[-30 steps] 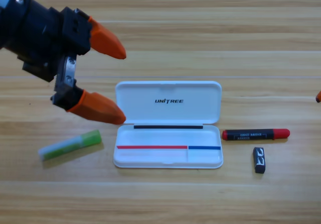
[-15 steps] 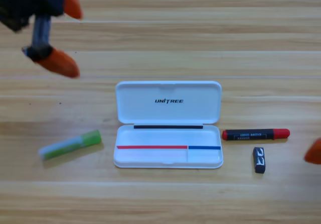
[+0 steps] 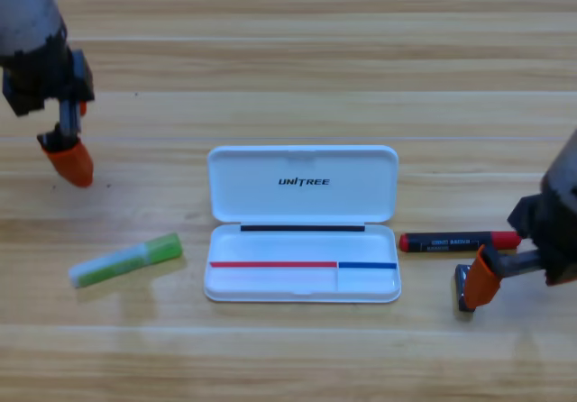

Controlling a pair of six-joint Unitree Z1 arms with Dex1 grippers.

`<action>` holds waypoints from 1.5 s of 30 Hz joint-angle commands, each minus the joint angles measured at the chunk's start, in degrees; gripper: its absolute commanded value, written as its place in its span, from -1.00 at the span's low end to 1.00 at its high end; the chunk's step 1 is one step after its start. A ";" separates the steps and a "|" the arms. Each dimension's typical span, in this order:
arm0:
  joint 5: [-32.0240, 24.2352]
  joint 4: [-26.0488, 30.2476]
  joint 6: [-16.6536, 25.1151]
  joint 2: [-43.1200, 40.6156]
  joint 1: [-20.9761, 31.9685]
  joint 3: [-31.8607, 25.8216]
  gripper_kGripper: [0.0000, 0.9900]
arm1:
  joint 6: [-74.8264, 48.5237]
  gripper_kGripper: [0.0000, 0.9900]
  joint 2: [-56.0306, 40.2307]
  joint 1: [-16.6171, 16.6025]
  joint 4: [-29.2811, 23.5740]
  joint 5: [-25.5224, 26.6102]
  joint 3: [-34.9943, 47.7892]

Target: Clean up eraser and pencils

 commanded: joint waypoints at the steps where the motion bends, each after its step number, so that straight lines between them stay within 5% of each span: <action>1: -2.24 0.34 -0.40 2.87 1.04 2.90 0.98 | 4.93 0.91 6.98 -0.33 -5.10 -0.96 0.29; 16: -3.03 -0.45 -3.48 3.13 0.07 6.06 1.00 | 10.64 0.58 14.63 -0.33 -6.24 -1.66 -2.70; 22: -3.30 -1.24 -5.15 3.30 -2.39 6.85 1.00 | 9.85 -0.94 15.69 -0.33 -5.89 -0.78 -2.96; 23: -3.47 -1.24 -5.32 3.30 -2.66 6.85 1.00 | 9.85 -1.00 15.60 -0.24 -5.62 -0.70 -2.96; 29: -3.91 -1.24 -6.02 2.78 -3.71 6.68 1.00 | 3.08 -1.00 14.37 0.02 4.75 0.62 -8.24; 33: -3.73 -1.42 -6.55 2.95 -3.97 6.85 1.00 | -23.55 -1.00 9.62 2.66 14.85 -1.14 -16.76; 38: -3.38 -3.70 -6.99 3.30 -3.97 7.73 1.00 | -44.55 -1.00 8.74 5.29 15.91 1.68 -20.98; 45: -2.15 -9.68 -7.17 4.36 -4.24 11.51 1.00 | -57.03 -1.00 15.95 7.23 16.00 2.03 -29.07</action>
